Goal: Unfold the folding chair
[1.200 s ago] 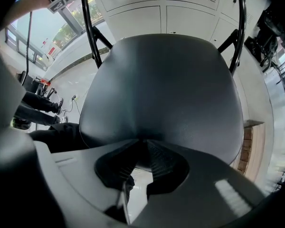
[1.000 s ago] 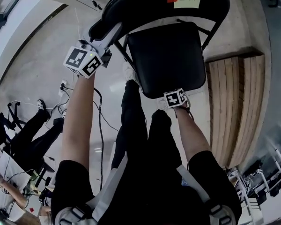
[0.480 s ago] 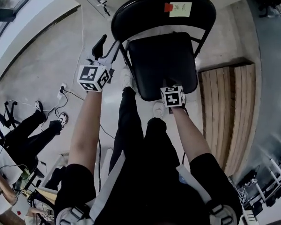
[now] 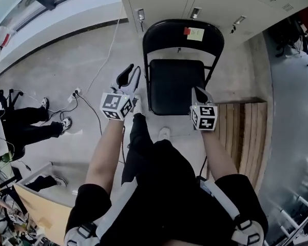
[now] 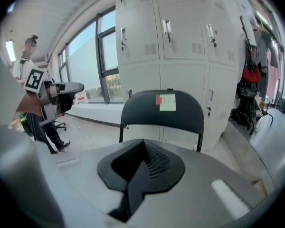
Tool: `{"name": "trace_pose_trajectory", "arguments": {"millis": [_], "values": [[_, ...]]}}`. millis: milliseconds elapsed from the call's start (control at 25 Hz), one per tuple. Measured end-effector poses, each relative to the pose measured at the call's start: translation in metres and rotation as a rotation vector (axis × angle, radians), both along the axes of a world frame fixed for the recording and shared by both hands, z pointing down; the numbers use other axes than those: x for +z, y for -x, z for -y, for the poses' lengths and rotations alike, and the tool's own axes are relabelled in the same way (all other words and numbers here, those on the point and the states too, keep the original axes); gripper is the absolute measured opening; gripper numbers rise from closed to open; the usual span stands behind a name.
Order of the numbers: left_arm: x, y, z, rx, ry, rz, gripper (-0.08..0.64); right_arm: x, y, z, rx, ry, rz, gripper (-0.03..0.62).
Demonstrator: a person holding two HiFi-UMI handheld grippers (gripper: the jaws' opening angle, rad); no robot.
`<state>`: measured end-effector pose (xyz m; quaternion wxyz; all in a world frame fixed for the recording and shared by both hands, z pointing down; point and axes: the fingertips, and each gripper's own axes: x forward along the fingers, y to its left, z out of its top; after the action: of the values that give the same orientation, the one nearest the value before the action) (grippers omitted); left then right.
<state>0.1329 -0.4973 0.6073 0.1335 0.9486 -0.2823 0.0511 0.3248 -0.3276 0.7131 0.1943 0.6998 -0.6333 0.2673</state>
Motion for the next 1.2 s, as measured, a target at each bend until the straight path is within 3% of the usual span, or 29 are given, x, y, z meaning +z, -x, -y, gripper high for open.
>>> {"name": "trace_pose_trajectory", "arguments": {"millis": [120, 280, 560, 720, 960, 1200], "values": [[-0.036, 0.005, -0.026, 0.003, -0.012, -0.029, 0.002, -0.05, -0.004, 0.005, -0.018, -0.092, -0.007, 0.005], [-0.073, 0.007, -0.059, 0.03, -0.034, -0.024, 0.002, -0.1, 0.002, 0.003, 0.005, -0.161, 0.039, 0.005], [-0.111, 0.028, -0.078, -0.014, -0.07, -0.085, 0.002, -0.148, 0.021, -0.004, 0.024, -0.25, 0.056, 0.005], [-0.139, 0.054, -0.084, -0.002, -0.159, -0.126, 0.002, -0.173, 0.044, -0.01, 0.053, -0.336, 0.047, 0.005], [-0.167, 0.104, -0.096, 0.028, -0.14, -0.177, 0.002, -0.222, 0.089, -0.032, 0.058, -0.428, 0.024, 0.005], [-0.187, 0.148, -0.106, 0.087, -0.193, -0.18, 0.002, -0.256, 0.137, -0.043, 0.085, -0.504, -0.002, 0.005]]}}
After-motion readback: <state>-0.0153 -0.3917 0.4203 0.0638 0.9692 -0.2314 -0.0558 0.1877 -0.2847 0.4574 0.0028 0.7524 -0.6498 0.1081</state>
